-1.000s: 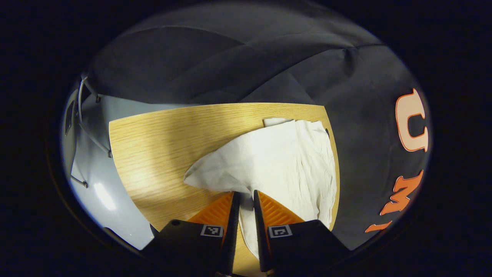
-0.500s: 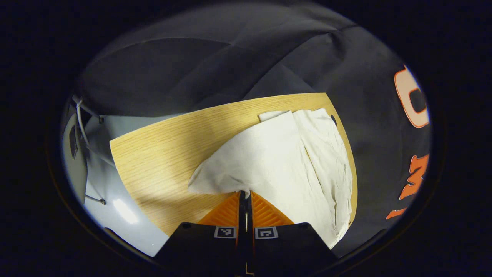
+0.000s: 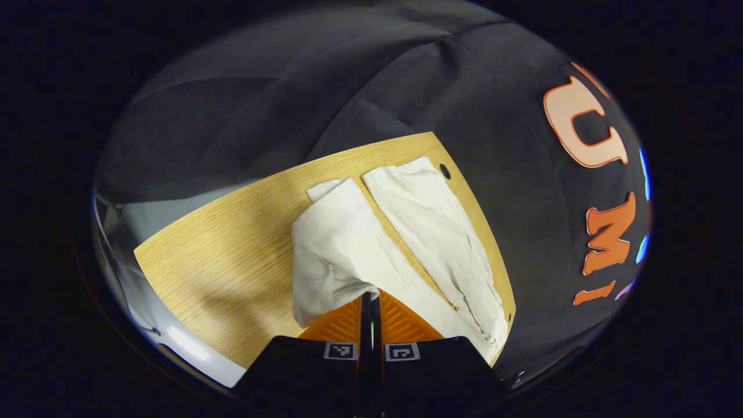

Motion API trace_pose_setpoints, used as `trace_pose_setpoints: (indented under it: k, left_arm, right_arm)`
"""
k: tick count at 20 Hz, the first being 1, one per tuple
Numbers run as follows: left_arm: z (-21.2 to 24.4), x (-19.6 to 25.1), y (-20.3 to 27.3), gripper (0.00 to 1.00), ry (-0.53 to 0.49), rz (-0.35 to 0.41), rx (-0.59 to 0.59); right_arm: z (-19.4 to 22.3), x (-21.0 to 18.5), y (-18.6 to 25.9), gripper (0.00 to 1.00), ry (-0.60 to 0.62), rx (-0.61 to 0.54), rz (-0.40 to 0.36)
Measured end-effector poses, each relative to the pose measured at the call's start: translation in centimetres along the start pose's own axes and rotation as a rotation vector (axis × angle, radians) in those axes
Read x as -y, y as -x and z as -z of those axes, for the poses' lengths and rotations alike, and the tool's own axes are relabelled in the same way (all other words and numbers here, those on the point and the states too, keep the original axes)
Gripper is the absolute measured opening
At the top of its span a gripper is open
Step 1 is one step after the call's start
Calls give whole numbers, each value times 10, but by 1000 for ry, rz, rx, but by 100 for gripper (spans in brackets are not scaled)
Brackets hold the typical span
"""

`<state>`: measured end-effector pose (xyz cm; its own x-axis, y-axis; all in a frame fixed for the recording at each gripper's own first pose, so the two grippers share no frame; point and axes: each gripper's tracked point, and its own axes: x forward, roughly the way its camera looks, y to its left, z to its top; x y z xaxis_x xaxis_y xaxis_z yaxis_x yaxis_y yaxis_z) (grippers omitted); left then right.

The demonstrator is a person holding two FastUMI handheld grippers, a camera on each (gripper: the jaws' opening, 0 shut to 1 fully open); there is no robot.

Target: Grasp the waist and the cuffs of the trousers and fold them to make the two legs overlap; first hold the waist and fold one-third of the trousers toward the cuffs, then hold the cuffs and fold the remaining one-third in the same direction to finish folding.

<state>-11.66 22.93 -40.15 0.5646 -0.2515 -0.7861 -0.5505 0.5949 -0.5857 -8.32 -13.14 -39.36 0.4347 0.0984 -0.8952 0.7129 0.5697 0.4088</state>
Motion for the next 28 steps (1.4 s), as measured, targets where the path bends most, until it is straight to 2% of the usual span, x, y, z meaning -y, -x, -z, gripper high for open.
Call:
trace_pose_setpoints:
  k: [3, 7, 15, 22, 28]
  left_arm:
    - [-16, 19, 8, 4, -30, 52, 12]
    - [-39, 38, 13, 4, -87, 103, 4]
    - [-89, 78, -2, 4, -135, 202, -10]
    - [-127, 109, -34, 3, -164, 188, 13]
    - [-146, 127, -83, 2, -199, 118, 14]
  right_arm:
    - [-9, -16, 8, 1, -82, 9, -67]
    - [-27, -41, 20, 1, -101, 42, -123]
    - [-64, -92, 37, 1, -84, 119, -146]
    - [-98, -151, 20, 1, -41, 108, -188]
    - [-118, -194, -21, 1, 15, 65, -203]
